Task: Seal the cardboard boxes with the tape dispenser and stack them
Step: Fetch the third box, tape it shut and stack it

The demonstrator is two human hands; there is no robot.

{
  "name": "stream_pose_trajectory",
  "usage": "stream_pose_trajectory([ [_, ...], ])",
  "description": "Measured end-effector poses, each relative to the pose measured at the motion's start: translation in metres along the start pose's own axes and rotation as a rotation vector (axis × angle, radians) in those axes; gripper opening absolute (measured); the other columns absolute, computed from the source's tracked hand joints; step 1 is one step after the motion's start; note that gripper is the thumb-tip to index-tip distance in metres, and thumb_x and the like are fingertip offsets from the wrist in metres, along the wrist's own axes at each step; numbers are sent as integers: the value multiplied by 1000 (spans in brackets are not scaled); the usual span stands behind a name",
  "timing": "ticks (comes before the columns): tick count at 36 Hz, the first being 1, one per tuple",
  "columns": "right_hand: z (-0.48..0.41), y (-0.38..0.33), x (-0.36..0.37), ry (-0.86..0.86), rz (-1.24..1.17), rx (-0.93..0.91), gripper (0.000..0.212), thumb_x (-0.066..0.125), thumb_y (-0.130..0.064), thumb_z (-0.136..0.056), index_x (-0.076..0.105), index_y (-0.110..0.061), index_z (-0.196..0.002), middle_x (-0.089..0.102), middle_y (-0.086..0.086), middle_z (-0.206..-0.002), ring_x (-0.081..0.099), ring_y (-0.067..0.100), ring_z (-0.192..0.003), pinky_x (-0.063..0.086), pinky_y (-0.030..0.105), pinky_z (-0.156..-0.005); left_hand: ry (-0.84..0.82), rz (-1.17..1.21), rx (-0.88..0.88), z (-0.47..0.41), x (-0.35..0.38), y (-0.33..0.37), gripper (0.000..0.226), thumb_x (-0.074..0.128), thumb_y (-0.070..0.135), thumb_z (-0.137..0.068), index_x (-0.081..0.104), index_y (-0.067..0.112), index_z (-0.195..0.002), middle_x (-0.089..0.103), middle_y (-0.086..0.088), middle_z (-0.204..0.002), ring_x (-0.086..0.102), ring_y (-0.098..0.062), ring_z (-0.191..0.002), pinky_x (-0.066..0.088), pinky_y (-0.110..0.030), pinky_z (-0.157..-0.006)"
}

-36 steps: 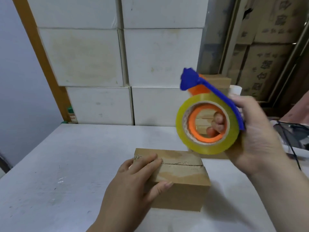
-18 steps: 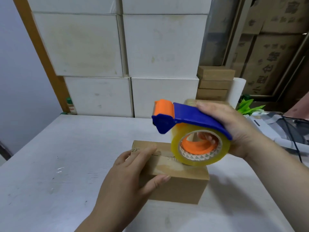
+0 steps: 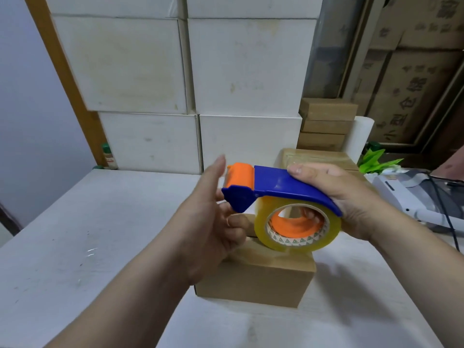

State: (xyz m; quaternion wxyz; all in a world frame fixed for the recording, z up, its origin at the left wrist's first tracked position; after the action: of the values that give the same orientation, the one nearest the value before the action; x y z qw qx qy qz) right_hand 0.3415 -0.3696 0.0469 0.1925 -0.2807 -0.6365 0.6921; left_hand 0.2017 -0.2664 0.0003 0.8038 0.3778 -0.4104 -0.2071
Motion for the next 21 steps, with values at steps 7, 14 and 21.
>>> stream_pose_trajectory([
  [7, 3, -1, -1, 9, 35, 7, 25, 70, -51, -73, 85, -31, -74, 75, 28, -100, 66, 41, -91, 56, 36, -71, -28, 8, 52, -5, -4, 5, 37, 65, 49, -96, 57, 13, -101, 52, 1, -62, 36, -9, -51, 28, -15, -40],
  [14, 2, -1, -1, 13, 71, 19, 24, 70, -53, -71, 84, -33, -73, 78, 23, -99, 68, 39, -91, 57, 37, -72, 4, -70, 122, -7, -16, 20, 24, 56, 30, -105, 61, 7, -97, 53, -2, -61, 41, -11, -48, 30, -16, -40],
  [21, 1, -2, 1, 4, 96, 28, 26, 71, -53, -68, 84, -31, -70, 76, 25, -100, 67, 41, -91, 56, 36, -70, 92, -682, 308, -11, -27, 48, 31, 44, 15, -108, 70, 0, -99, 58, -3, -63, 48, -12, -48, 38, -22, -46],
])
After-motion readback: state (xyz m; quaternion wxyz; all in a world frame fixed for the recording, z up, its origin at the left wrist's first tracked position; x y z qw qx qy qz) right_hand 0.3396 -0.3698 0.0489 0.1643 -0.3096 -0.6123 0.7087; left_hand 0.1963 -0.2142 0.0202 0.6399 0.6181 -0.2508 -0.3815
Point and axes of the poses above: each hand's wrist, its own z-axis away from the middle knuckle, its own x-axis out of the palm, y = z × x, the point moved 9 cm from there along -z, towards the middle knuckle
